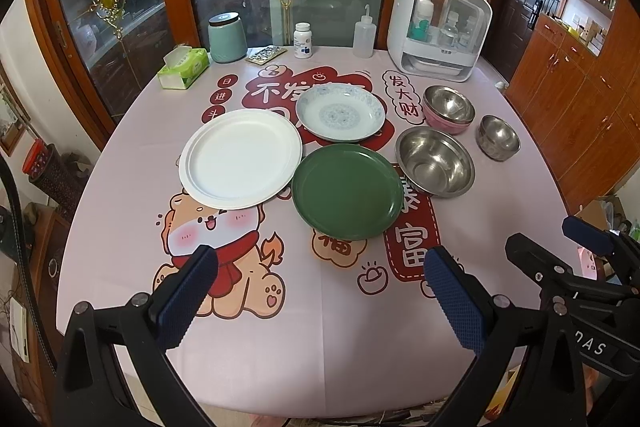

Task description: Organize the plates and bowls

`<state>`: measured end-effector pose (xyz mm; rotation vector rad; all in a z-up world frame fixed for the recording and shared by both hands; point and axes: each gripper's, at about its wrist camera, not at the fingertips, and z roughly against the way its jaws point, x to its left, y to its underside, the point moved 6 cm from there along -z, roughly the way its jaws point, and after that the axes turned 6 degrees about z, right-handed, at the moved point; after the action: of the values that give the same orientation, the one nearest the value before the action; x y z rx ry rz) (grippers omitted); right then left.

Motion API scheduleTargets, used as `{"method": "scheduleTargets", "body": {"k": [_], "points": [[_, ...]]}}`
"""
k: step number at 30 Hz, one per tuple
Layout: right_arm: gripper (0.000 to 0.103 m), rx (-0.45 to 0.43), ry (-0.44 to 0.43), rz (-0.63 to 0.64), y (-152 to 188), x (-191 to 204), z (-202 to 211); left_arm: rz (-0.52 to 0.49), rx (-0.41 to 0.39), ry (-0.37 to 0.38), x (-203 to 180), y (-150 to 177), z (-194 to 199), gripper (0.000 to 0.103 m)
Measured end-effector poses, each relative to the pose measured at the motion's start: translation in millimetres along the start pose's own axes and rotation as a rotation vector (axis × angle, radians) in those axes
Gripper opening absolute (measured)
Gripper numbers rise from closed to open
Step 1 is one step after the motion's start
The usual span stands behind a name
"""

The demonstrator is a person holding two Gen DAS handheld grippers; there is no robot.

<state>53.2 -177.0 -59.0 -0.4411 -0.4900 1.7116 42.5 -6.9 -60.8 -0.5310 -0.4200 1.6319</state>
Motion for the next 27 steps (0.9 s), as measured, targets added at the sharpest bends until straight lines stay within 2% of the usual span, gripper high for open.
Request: {"method": "scheduleTargets", "body": {"k": [12, 16, 19, 27], "points": [[0.086, -0.012, -0.006, 0.000, -4.7, 0.3, 5.2, 0.014, -0.004, 0.006, 3.7, -3.4, 2.3, 0.102], [0.086, 0.004, -0.024, -0.009, -5.3, 0.1, 4.8, 0.028, 0.017, 0.028, 4.9, -3.3, 2.4, 0.102], [0.086, -0.001, 0.003, 0.013, -4.4, 2.1, 5.2, 0.014, -0.006, 0.000, 5.7, -1.3, 5.0, 0.102], [0.086, -0.014, 0.010, 0.016, -2.9, 2.9, 8.9, 0.010, -0.005, -0.002, 6.1, 4.0, 6.0, 0.102]]}}
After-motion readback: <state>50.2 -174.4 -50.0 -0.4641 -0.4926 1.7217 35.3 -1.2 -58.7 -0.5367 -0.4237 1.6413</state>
